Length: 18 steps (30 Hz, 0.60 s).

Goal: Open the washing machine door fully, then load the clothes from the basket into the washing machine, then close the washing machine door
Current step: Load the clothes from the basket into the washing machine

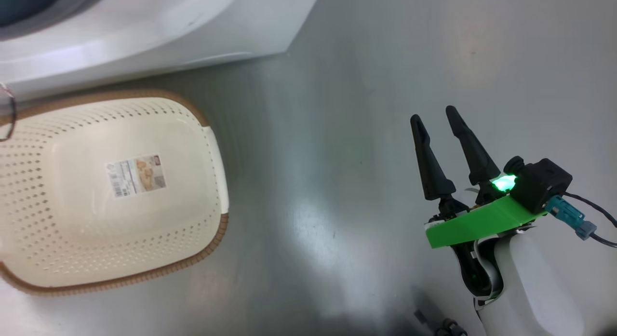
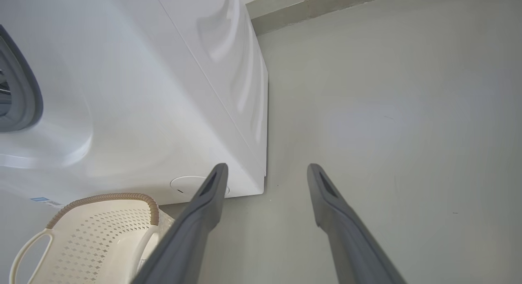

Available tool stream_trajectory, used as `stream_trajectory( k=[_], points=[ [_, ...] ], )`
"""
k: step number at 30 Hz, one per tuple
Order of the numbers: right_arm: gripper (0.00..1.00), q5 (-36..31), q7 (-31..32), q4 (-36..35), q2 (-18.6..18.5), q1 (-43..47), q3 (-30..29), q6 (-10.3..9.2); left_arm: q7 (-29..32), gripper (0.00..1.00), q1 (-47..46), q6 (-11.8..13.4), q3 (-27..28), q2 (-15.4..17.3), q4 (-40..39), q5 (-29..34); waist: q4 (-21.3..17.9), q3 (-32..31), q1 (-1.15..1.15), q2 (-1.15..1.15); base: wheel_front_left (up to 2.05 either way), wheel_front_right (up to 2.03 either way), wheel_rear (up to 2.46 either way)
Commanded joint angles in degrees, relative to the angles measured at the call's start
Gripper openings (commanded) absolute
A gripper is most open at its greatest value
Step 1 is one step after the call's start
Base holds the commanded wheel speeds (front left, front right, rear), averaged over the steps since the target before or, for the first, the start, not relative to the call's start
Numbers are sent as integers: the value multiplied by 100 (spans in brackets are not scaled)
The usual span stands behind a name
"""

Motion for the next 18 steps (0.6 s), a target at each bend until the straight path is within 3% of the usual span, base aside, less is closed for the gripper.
stream_trajectory(
  k=[1,18],
  points=[
    [100,-39,-68,-80,33,218,111,36,-78,100,169,62,53,229,-196,-48,127,-210,0,0,0,0,0],
    [100,-202,-68,194,33,317,114,36,-183,100,1993,305,327,134,-1628,-98,314,-1203,0,0,0,0,0]
  ],
)
